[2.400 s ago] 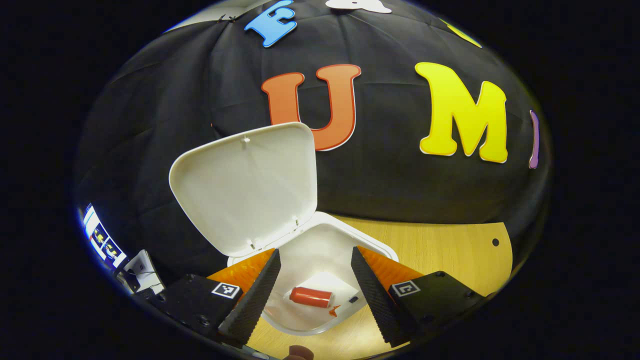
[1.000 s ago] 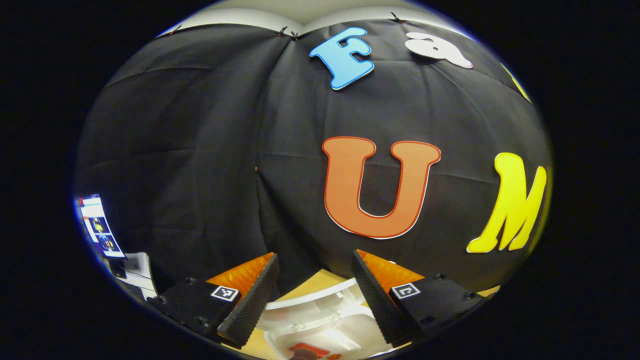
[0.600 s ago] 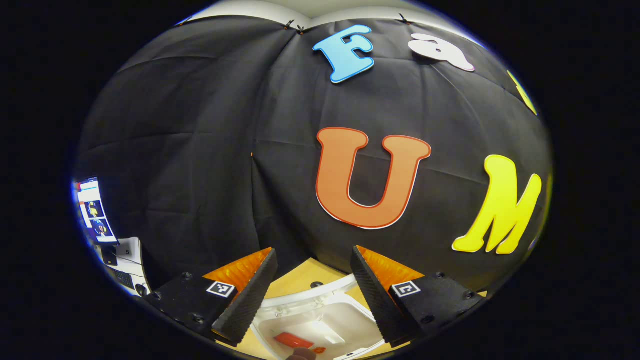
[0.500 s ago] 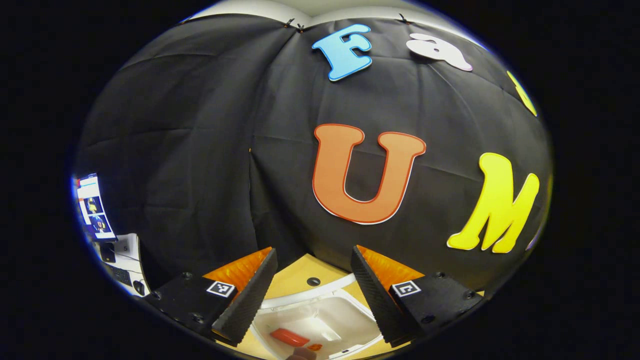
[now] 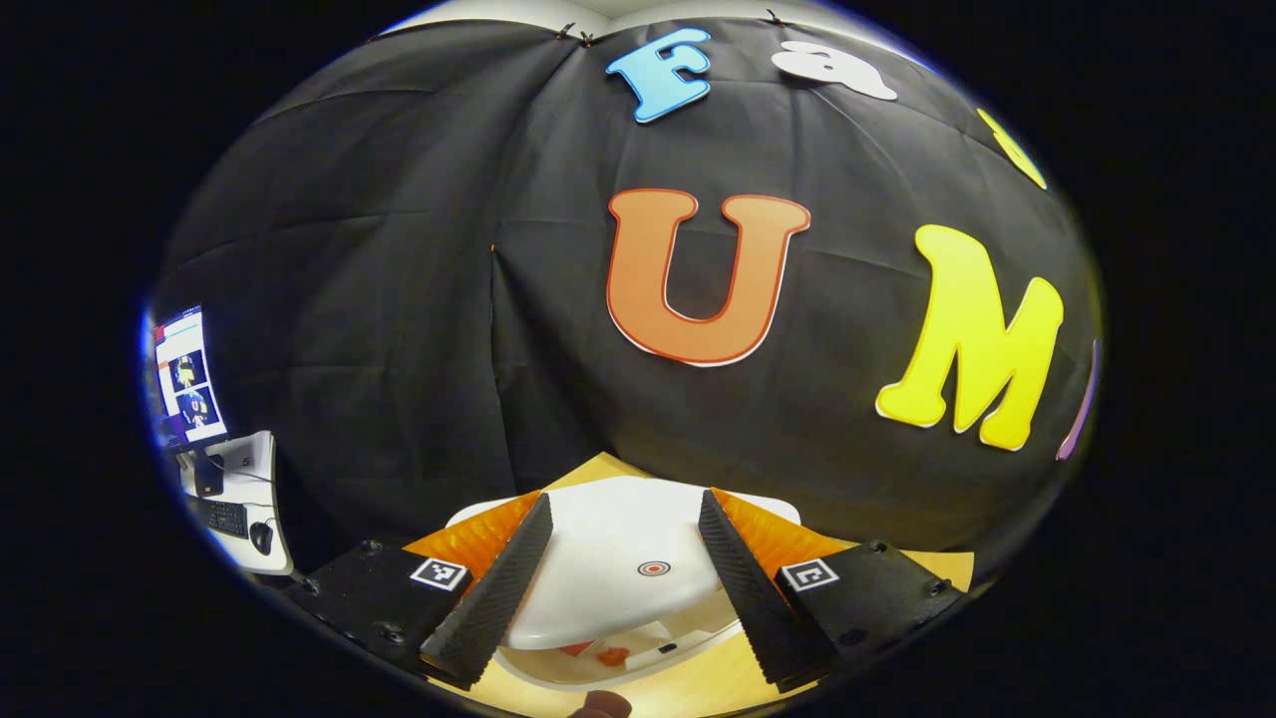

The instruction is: Press the lid of the desktop garbage bin to open it, pick up the crumpled paper on the desktop and throw it into the bin, then pick up the pop can on the desktop and drop it into the bin, and finally close the garbage bin lid.

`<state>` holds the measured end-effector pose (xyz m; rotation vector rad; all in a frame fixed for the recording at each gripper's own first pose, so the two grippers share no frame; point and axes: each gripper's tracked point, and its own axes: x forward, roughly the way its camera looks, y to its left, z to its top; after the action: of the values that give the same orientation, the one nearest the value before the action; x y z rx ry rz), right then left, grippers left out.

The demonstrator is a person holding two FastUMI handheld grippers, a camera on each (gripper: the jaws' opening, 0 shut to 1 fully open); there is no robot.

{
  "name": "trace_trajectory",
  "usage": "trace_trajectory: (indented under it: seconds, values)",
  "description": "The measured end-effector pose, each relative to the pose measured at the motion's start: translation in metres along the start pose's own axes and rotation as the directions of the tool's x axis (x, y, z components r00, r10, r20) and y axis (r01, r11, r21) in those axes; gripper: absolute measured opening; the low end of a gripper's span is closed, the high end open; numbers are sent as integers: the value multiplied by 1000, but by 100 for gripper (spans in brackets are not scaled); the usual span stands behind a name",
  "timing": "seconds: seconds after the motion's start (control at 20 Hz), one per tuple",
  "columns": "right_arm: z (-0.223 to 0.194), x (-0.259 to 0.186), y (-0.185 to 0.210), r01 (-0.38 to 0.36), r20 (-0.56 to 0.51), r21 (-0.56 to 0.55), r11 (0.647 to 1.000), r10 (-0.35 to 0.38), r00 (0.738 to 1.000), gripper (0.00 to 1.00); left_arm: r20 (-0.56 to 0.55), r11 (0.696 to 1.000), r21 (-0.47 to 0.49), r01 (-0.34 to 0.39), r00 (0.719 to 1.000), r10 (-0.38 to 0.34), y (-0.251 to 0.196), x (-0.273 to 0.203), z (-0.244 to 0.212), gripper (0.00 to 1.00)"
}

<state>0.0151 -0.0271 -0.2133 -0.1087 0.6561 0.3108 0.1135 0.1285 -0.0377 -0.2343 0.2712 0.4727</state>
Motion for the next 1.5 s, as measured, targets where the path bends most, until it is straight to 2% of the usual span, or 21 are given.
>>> trace_trajectory:
  seconds: [0.4, 0.7, 0.85, 1.0, 1.15, 1.2, 1.5]
  values:
    - [-22, 4, -24, -30, -22, -1, 1000, 30, 999, 96, -6, 998, 22, -55, 998, 55, -2, -1, -41, 98]
    - [-30, 5, -36, -37, -33, 9, 999, 37, 999, 96, -14, 991, 90, -100, 995, 102, -3, -1, -65, 99]
    - [-33, 4, -38, -39, -38, 3, 999, 40, 998, 96, -4, 991, 85, -100, 995, 100, -2, -3, -66, 99]
    - [-38, 3, -43, -41, -45, 3, 999, 41, 998, 96, 41, 990, 107, -91, 995, 87, -4, -4, -67, 99]
    - [-41, 6, -46, -51, -57, 25, 998, 52, 997, 96, 123, 978, 170, -124, 987, 104, -8, -4, -67, 99]
    - [-42, 8, -49, -46, -58, 23, 999, 48, 997, 96, 112, 974, 180, -138, 986, 120, -7, -1, -70, 99]
    - [-42, 17, -49, -48, -59, 60, 997, 52, 997, 96, 125, 973, 120, -195, 976, 180, -5, -4, -77, 100]
